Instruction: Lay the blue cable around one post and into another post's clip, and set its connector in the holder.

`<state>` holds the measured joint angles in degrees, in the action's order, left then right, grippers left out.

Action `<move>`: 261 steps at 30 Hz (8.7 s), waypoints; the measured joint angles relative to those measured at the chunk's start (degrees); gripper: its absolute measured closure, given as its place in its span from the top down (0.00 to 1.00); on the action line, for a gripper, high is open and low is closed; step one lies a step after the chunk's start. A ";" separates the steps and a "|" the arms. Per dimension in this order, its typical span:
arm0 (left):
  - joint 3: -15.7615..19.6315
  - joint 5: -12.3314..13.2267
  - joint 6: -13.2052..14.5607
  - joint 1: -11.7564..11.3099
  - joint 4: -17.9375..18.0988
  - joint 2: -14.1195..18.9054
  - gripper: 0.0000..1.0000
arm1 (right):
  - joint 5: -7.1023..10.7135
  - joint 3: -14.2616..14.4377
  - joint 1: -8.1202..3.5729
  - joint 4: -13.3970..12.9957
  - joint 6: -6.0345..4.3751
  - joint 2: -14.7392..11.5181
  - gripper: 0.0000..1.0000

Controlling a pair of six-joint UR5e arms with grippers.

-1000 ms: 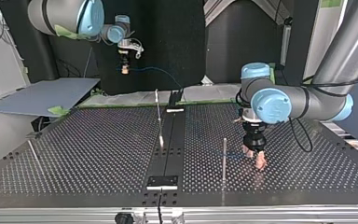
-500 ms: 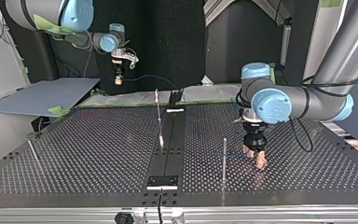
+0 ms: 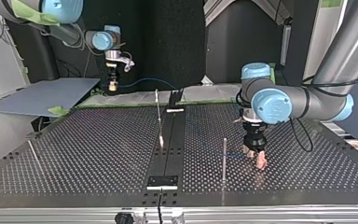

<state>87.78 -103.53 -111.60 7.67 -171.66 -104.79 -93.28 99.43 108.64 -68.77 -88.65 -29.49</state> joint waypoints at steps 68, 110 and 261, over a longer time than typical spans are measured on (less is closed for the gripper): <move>0.76 13.66 -25.45 -0.33 -2.03 0.30 1.00 | 1.80 -1.01 -0.35 -0.19 -0.31 1.33 0.00; 0.79 9.57 -41.65 -0.07 -17.56 11.05 1.00 | 2.04 -1.58 0.21 0.62 0.30 1.32 0.00; 7.87 6.92 4.54 12.74 -16.48 20.59 1.00 | 3.17 -2.29 2.98 10.06 -0.20 -3.66 0.00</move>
<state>95.65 -96.61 -107.05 20.41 -188.14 -84.20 -90.11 97.14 111.61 -58.70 -88.85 -33.14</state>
